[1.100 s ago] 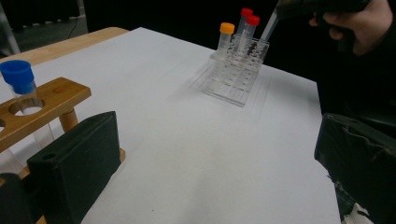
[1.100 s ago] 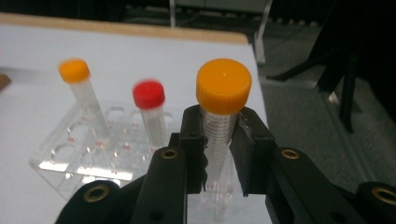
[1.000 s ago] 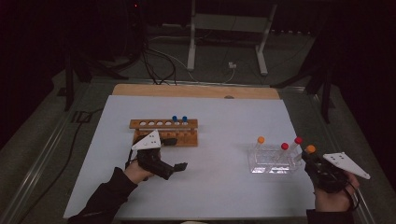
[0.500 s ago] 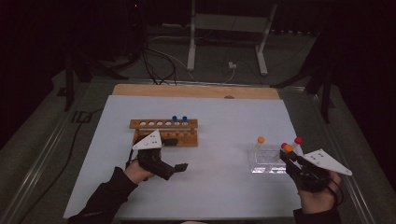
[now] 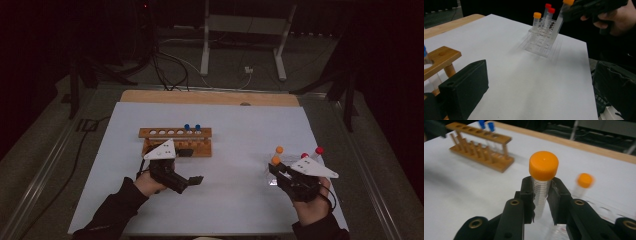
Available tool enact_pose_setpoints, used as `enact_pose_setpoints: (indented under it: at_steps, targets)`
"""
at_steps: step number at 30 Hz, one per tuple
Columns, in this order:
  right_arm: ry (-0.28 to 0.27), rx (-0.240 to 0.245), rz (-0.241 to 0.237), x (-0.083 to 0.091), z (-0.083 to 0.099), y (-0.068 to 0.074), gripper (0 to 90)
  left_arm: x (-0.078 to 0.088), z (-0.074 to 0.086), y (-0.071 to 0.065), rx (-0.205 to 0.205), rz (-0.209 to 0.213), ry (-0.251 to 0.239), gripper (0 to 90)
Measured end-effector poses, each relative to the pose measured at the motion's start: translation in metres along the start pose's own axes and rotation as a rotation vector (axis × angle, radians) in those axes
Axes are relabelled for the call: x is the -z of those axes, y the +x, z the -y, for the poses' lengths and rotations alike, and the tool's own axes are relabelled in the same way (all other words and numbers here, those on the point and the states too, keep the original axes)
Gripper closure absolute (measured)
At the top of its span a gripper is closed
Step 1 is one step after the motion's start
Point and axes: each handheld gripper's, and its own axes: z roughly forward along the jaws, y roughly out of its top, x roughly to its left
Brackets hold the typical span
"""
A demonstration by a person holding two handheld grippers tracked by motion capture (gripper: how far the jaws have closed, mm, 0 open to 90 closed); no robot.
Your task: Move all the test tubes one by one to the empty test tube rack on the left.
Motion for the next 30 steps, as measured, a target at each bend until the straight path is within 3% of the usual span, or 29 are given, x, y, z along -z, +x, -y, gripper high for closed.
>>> enact_pose_setpoints:
  at_steps: [9,18,26,30]
  targets:
    - [0.041,0.055,-0.078,-0.024,0.000,0.023,75.0,-0.009,-0.010,-0.003,0.019,0.018,0.010,1.3]
    - [0.053,0.091,-0.122,-0.033,0.002,0.038,75.0,-0.024,-0.025,-0.008,0.016,0.037,0.020,1.6]
    - [0.047,0.100,-0.144,-0.035,0.003,0.046,75.0,-0.048,-0.036,-0.017,0.005,0.065,0.027,2.1]
    - [0.047,0.107,-0.158,-0.036,0.003,0.049,75.0,-0.059,-0.041,-0.022,-0.006,0.081,0.027,6.7]
